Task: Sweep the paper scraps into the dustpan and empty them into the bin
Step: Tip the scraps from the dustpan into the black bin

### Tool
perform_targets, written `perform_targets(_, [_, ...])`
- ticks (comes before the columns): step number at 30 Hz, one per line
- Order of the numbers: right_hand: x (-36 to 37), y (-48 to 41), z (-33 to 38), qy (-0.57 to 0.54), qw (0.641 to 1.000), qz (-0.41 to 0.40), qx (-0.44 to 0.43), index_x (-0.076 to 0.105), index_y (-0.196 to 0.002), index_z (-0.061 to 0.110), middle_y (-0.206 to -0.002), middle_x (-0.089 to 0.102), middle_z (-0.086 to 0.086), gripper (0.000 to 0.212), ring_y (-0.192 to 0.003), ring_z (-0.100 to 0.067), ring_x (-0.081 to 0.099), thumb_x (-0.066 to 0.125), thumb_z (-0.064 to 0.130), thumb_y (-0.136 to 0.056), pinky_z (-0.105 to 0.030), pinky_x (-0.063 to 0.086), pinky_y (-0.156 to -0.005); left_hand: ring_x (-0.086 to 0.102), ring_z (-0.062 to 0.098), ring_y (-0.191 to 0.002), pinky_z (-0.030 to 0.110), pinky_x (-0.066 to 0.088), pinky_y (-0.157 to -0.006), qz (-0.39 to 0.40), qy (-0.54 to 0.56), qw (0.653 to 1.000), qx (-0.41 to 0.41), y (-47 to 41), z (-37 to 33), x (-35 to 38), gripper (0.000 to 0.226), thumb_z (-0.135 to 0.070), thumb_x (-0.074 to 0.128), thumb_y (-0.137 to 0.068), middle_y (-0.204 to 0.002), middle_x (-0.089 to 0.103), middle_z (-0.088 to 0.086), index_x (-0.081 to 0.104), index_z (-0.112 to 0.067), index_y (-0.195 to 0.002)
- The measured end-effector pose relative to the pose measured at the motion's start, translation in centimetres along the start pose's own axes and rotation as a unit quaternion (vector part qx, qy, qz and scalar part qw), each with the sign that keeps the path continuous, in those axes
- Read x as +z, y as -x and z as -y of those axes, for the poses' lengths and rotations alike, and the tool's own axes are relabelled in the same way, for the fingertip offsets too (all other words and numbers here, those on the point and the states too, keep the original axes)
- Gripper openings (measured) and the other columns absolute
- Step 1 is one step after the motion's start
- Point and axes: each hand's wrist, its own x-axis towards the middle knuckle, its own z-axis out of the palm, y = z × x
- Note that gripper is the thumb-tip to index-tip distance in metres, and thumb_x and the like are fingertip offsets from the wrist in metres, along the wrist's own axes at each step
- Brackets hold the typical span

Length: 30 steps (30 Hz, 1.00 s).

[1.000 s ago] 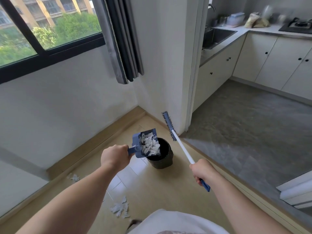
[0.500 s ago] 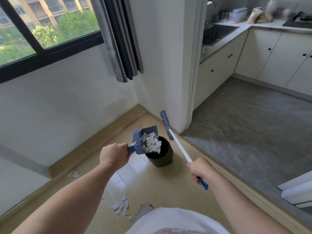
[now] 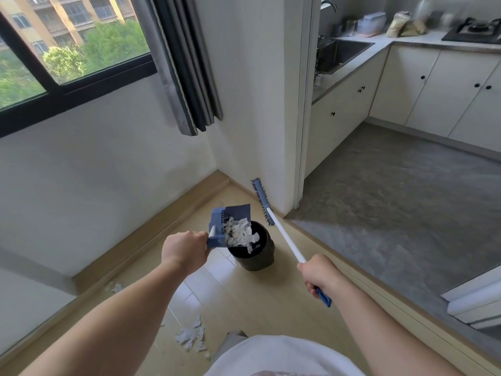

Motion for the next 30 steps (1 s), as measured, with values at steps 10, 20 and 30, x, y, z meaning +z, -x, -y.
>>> perform_targets(10, [-0.6,0.1,-0.2,-0.001,1.000,0.007,-0.008,0.060,-0.105,-0.009,-0.061,0.047,-0.014,0.022,-0.037,-0.020,0.038,0.048,0.007,-0.098,-0.023,0.032,-0.037,0.056,0.025,-0.065,0.027,0.040,-0.056,0.004,-0.022,1.000,0.013,-0.7,0.0,-0.6,0.041,-0.058,0.039,-0.099,-0.084,0.069,-0.005,0.063,-0.025,-0.095])
perform_targets(20, [-0.5,0.7,-0.2,0.001,1.000,0.007,0.002,0.060,-0.095,-0.007,-0.060,0.047,-0.014,0.019,-0.036,-0.019,0.035,0.047,0.006,-0.097,-0.024,0.031,-0.040,0.070,0.024,-0.077,0.028,0.040,-0.057,0.002,-0.042,0.998,0.051,-0.6,0.5,-0.7,0.035,-0.053,0.043,-0.099,-0.087,0.072,-0.005,0.064,-0.025,-0.098])
perform_targets(30, [0.3,1.2,-0.2,0.000,1.000,-0.001,0.004,0.058,-0.096,-0.007,-0.056,0.047,-0.012,0.019,-0.035,-0.018,0.034,0.048,0.009,-0.097,-0.023,0.031,-0.039,0.069,0.026,-0.078,0.029,0.040,-0.057,-0.006,-0.030,0.999,0.045,-0.8,0.6,-0.1,0.030,-0.048,0.044,-0.098,-0.087,0.071,-0.003,0.063,-0.025,-0.099])
